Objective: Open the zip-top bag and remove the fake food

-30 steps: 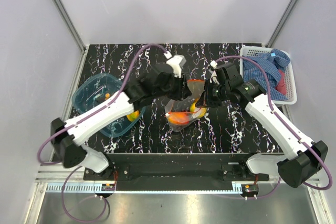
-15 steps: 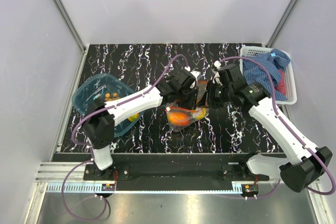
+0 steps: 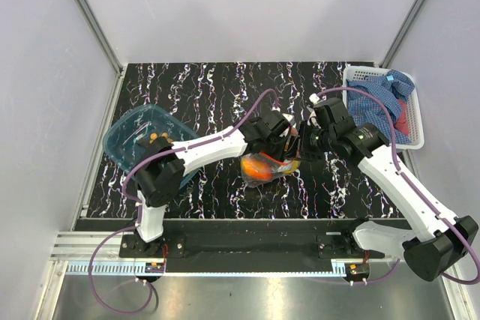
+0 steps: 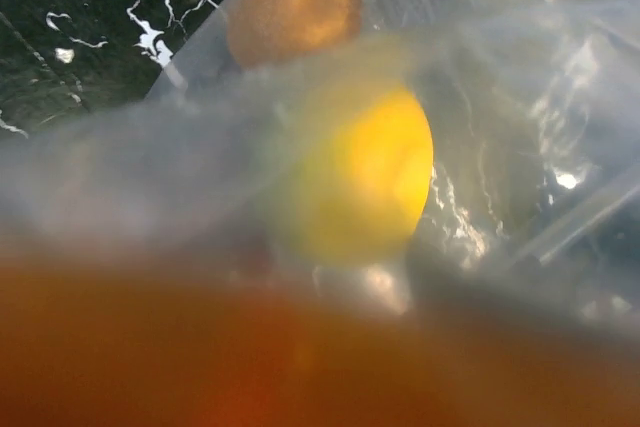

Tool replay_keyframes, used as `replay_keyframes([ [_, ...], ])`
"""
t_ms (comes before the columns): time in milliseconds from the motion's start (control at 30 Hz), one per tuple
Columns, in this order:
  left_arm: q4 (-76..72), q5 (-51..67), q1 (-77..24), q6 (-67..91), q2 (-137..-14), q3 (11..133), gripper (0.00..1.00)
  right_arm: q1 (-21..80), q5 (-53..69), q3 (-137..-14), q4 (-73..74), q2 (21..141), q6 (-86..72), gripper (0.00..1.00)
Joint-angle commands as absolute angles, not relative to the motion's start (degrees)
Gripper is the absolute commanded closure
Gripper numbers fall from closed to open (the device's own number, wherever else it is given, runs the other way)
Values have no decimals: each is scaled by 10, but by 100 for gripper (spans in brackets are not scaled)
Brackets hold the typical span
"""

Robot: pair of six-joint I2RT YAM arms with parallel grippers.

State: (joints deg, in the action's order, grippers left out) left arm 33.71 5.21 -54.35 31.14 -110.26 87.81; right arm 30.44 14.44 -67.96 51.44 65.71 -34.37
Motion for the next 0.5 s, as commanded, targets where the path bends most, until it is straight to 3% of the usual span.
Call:
replay_keyframes([
  [0, 300, 23, -545, 325, -1120, 900, 25, 306, 137, -675, 515, 635, -346, 100],
  [167, 235, 15, -544, 332, -1101, 873, 28, 306, 136, -676, 521, 633, -346, 100],
  [233, 212, 12, -544, 337, -1092, 850, 34, 306, 136, -677, 522, 632, -345, 100],
  [467, 205, -16, -544, 321, -1077, 844, 73, 306, 135, -681, 522, 635, -343, 100],
])
